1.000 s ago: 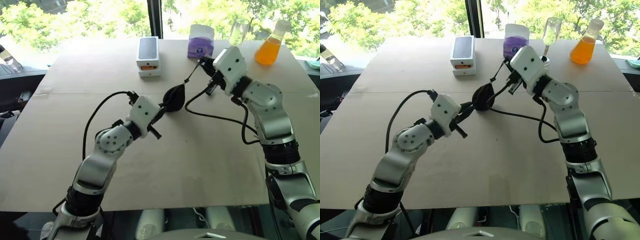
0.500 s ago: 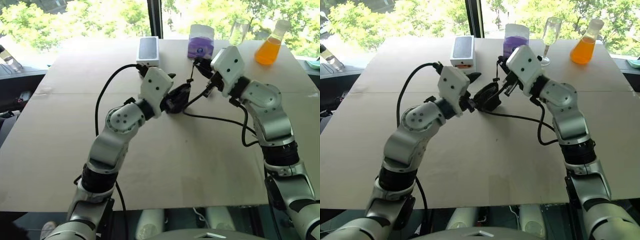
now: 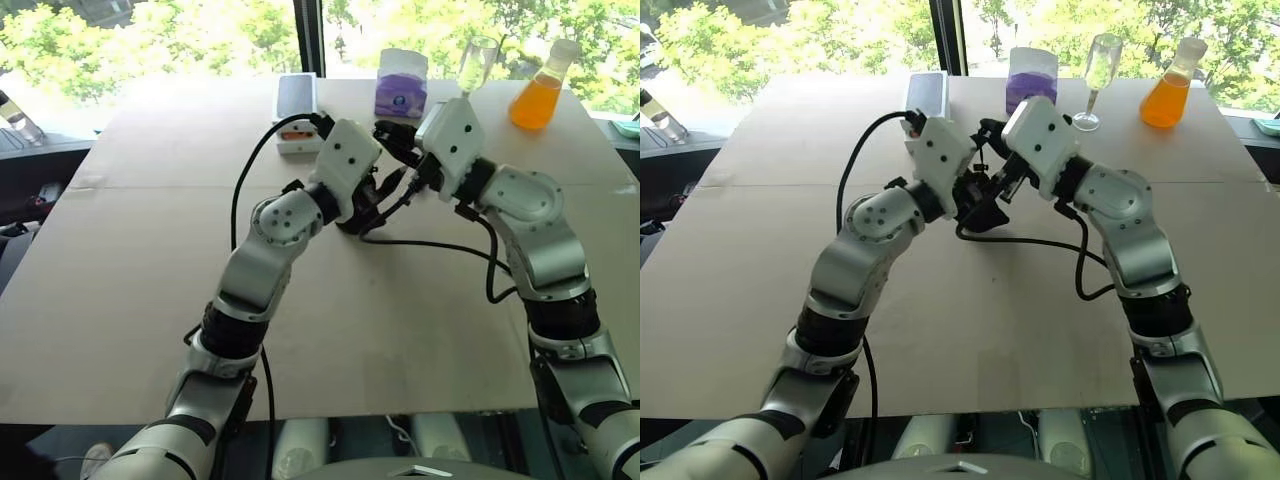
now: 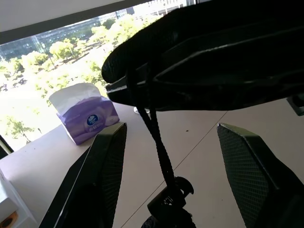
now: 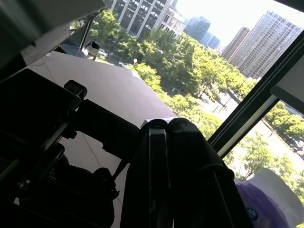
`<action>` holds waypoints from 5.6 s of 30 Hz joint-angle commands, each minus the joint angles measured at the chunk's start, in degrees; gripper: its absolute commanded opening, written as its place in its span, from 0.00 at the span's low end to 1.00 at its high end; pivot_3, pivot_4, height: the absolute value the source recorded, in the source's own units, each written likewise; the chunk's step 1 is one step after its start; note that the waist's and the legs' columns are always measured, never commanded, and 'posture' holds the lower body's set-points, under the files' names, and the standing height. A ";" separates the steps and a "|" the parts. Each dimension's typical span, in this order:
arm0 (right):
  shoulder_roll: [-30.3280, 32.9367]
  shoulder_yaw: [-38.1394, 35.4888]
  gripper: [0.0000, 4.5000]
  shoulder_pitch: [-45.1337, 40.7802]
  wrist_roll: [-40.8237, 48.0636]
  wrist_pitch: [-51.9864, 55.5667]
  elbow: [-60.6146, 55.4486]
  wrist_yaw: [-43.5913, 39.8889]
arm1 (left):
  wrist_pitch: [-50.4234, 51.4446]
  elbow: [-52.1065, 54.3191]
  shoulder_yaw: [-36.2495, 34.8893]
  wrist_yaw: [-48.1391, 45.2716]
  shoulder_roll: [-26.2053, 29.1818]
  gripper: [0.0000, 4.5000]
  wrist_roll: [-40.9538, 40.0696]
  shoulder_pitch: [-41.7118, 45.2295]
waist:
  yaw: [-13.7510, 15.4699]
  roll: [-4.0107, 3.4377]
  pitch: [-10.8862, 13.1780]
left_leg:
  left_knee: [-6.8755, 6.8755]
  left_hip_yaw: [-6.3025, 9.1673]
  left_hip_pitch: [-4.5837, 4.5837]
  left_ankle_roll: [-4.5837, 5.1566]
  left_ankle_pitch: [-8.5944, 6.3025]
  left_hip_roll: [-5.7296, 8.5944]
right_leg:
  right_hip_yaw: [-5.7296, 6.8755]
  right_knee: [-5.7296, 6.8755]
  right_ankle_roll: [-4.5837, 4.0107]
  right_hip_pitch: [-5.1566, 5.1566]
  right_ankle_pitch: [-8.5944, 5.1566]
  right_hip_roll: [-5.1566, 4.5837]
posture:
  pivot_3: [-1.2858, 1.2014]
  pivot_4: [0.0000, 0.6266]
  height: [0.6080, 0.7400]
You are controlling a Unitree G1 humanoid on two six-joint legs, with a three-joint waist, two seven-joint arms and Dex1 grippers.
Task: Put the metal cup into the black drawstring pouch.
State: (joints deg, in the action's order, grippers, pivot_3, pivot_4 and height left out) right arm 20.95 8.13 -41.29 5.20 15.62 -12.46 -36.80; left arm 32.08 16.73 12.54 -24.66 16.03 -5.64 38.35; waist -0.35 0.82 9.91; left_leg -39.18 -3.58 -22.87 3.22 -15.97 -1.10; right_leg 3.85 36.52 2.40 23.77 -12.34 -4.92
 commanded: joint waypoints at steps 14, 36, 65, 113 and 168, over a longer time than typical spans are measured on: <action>0.53 -1.19 0.00 -0.01 0.69 -0.79 -1.93 0.27 | -0.58 2.97 -0.24 -0.22 1.13 0.41 1.72 -1.51 | 0.00 0.00 0.00 | 0.00 0.00 0.00 0.00 0.00 0.00 | 0.00 0.00 0.00 0.00 0.00 0.00 | 0.52 0.24 1.00; 1.08 -1.55 0.00 0.03 0.14 -1.38 -0.36 0.57 | -0.55 4.41 -0.38 -0.81 1.17 0.01 1.75 -2.35 | 0.06 0.00 0.00 | -0.01 0.00 0.00 0.00 0.00 0.00 | 0.00 0.00 0.00 0.00 0.00 -0.01 | 0.52 0.24 1.00; -1.08 -16.35 0.00 -5.76 7.70 6.34 18.07 19.78 | 10.20 11.18 4.07 -2.58 9.73 0.01 5.20 -16.47 | -0.22 -0.01 0.00 | 0.00 -0.02 0.01 0.01 -0.01 -0.02 | -0.05 0.05 0.00 0.02 0.00 -0.02 | 0.52 0.24 1.00; 11.93 -2.25 1.00 33.26 16.18 21.01 -16.86 -1.04 | 2.87 12.19 -18.62 -5.53 7.19 0.94 -12.73 -34.48 | 0.55 -0.02 0.00 | -0.07 -0.15 0.01 0.15 -0.10 -0.03 | -0.17 0.11 0.00 0.12 -0.01 -0.06 | 0.52 0.24 1.00; 14.90 -18.84 1.00 57.45 18.79 3.81 -14.77 -6.98 | -18.25 16.40 -34.38 -13.18 10.81 0.99 -24.71 -70.48 | 1.17 0.02 -0.06 | -0.11 -0.19 0.03 0.52 -0.33 -0.12 | -0.17 -0.04 -0.09 0.11 -0.28 -0.11 | 0.52 0.24 1.00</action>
State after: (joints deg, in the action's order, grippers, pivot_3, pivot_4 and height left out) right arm 35.59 -9.39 16.41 23.23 20.83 -26.33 -43.37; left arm 14.00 30.97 -20.28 -38.19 26.55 -29.47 -31.85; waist 0.83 0.84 9.85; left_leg -39.29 -3.77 -22.84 3.74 -16.30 -1.23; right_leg 3.68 36.49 2.31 23.89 -12.62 -5.02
